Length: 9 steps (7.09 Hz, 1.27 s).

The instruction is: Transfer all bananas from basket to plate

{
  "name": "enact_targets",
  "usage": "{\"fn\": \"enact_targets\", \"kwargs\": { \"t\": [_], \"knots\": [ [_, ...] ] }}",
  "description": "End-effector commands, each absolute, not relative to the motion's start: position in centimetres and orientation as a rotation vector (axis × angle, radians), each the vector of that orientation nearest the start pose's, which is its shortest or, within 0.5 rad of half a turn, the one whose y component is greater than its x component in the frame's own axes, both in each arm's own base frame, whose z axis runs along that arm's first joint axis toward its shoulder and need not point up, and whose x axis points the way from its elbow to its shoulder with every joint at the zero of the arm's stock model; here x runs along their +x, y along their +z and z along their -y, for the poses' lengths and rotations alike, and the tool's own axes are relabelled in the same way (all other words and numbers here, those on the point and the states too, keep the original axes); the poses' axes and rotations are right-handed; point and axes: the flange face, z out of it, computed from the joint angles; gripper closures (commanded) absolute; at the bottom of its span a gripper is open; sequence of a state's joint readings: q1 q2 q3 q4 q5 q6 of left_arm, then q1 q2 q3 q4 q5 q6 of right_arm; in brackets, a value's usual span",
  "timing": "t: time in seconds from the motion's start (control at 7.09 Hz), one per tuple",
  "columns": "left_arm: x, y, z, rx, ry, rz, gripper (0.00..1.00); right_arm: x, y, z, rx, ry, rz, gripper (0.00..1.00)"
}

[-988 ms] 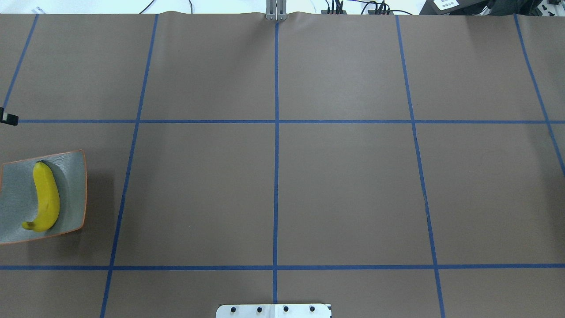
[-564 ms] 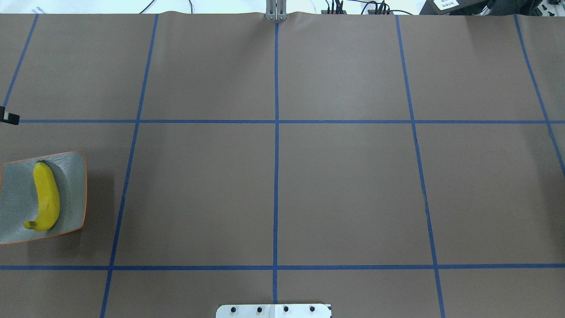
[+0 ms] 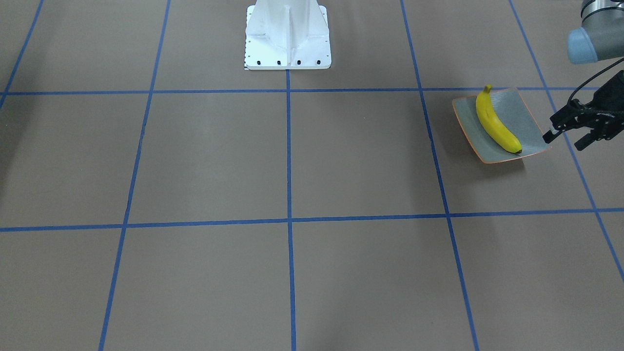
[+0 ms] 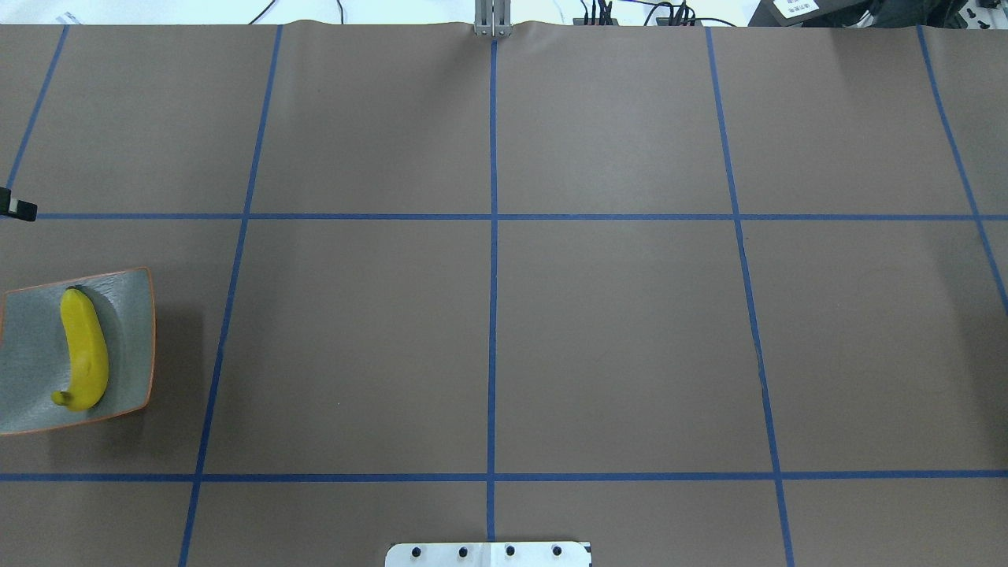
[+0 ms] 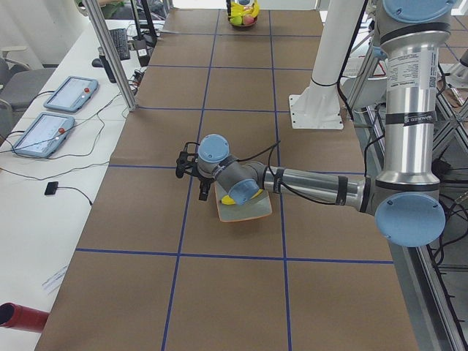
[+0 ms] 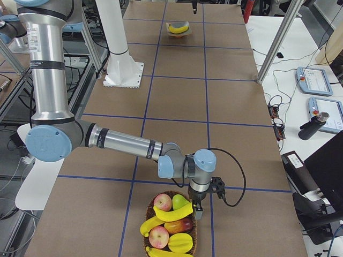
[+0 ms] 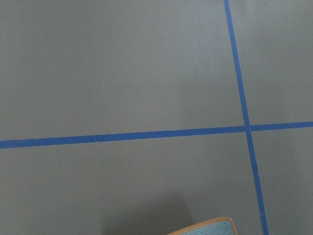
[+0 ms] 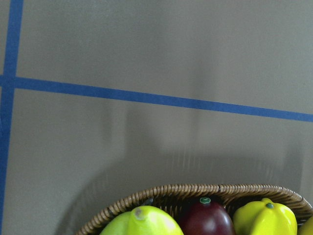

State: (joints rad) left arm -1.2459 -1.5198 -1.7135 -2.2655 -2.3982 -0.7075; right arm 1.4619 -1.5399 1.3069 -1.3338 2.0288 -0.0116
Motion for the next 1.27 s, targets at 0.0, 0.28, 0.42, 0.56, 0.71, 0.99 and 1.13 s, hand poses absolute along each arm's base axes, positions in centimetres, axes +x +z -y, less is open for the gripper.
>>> {"fn": "enact_targets", "kwargs": {
  "t": [0.0,0.28,0.42,0.56,0.71,0.99,1.13],
  "knots": [
    [10.0,52.5,48.3,0.26,-0.016,-1.043,0.0,2.9,77.4,49.5,-0.036,-0.129,0.448,0.01],
    [10.0,52.5,48.3,0.26,-0.016,-1.043,0.0,1.4,77.3,49.8,-0.04,-0.16,0.436,0.01],
    [10.0,52.6,48.3,0.258,-0.016,-1.044,0.0,1.2,77.3,49.8,-0.041,-0.163,0.433,0.01],
    [10.2,52.5,48.3,0.258,-0.013,-1.043,0.0,1.2,77.4,49.7,-0.043,-0.163,0.433,0.01],
    [10.2,52.4,48.3,0.26,-0.011,-1.046,0.0,1.2,77.8,49.6,-0.049,-0.165,0.432,0.11],
    [10.2,52.4,48.3,0.26,-0.011,-1.046,0.0,1.3,78.1,49.3,-0.057,-0.161,0.431,0.16],
    [10.2,52.5,48.2,0.259,-0.012,-1.045,0.0,1.3,78.5,49.1,-0.066,-0.156,0.431,0.18]
  ]
}}
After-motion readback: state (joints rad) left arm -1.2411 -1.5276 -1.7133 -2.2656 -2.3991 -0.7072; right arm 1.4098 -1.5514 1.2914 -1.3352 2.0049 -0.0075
